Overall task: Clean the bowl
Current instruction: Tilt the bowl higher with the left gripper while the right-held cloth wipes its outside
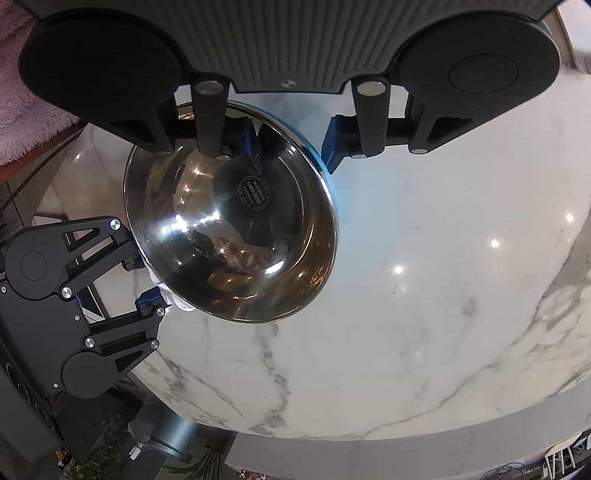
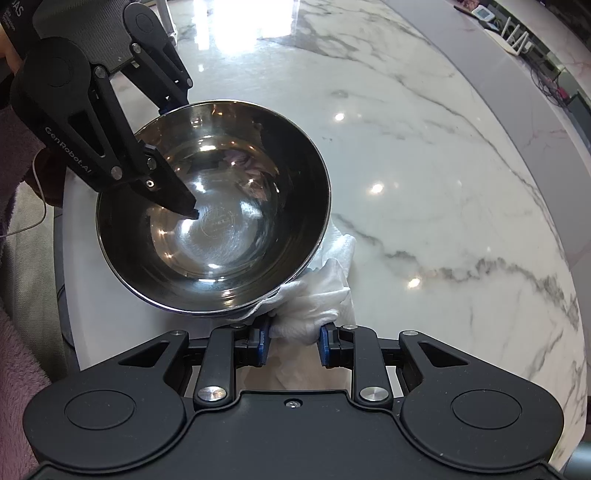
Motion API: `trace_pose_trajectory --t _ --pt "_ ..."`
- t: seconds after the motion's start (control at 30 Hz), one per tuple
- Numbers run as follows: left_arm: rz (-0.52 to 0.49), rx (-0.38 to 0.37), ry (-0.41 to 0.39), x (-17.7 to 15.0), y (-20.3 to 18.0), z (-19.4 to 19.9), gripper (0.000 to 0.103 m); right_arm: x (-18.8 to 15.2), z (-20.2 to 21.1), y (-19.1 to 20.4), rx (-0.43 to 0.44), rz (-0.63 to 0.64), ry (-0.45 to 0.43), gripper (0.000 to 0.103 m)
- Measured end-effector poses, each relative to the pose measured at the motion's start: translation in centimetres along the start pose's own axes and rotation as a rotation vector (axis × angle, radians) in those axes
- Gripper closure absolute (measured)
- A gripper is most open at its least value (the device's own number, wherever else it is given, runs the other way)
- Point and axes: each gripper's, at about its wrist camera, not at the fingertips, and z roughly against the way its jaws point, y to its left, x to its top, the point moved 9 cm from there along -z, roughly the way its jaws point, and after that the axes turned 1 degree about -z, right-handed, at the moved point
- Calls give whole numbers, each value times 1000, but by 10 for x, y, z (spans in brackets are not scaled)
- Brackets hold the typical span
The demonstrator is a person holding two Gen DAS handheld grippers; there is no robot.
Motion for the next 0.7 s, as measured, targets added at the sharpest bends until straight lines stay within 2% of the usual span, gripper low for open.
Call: trace_pose_trajectory --t 0.1,0.43,0.7 --pt "-32 26 -20 5 2 0 79 -2 5 1 0 9 -3 79" --pt "-105 82 -53 22 -5 -10 79 6 39 -20 -47 -3 -66 79" --pt "-106 84 -58 21 -6 -9 79 6 24 -17 -26 -18 -53 79"
